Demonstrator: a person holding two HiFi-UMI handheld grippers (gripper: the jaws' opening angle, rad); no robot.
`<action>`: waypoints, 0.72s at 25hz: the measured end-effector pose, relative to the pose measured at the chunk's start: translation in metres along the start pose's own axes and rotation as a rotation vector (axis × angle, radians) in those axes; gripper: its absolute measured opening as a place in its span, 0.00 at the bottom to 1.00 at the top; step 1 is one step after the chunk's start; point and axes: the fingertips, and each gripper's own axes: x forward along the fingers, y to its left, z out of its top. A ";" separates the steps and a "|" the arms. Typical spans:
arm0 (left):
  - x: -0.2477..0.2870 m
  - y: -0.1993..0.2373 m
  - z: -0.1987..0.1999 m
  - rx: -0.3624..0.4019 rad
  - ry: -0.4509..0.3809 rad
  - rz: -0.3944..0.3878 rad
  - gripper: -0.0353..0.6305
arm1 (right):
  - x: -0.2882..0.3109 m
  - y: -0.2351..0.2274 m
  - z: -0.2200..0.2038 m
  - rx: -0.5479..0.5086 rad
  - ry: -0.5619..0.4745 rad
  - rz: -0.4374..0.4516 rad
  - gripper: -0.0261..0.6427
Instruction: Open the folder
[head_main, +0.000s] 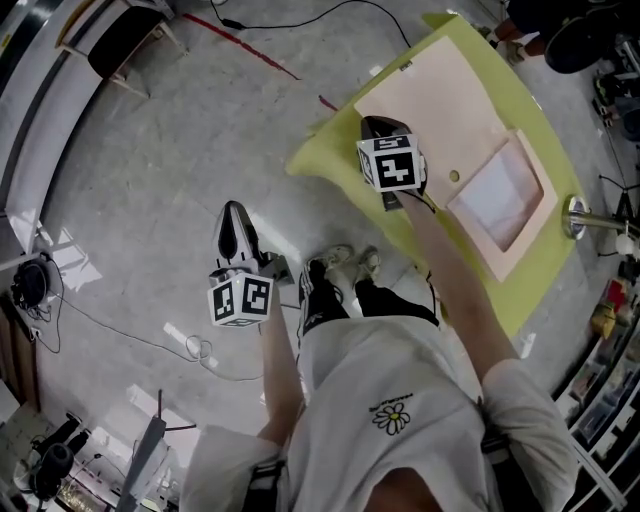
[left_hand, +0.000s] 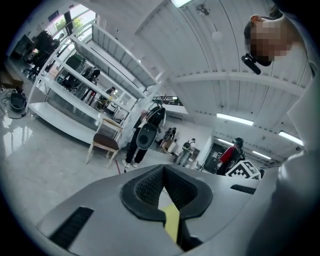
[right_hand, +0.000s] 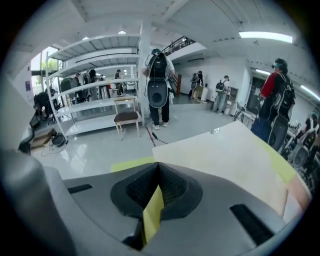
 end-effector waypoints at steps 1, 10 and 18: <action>0.000 -0.001 -0.001 0.002 0.004 -0.002 0.07 | 0.004 -0.001 -0.002 0.045 0.018 0.013 0.06; 0.006 -0.012 -0.004 0.004 0.015 -0.028 0.07 | 0.025 -0.013 -0.023 0.307 0.127 0.048 0.06; 0.001 -0.009 -0.008 0.025 0.033 -0.026 0.07 | 0.033 -0.014 -0.025 0.386 0.225 0.154 0.06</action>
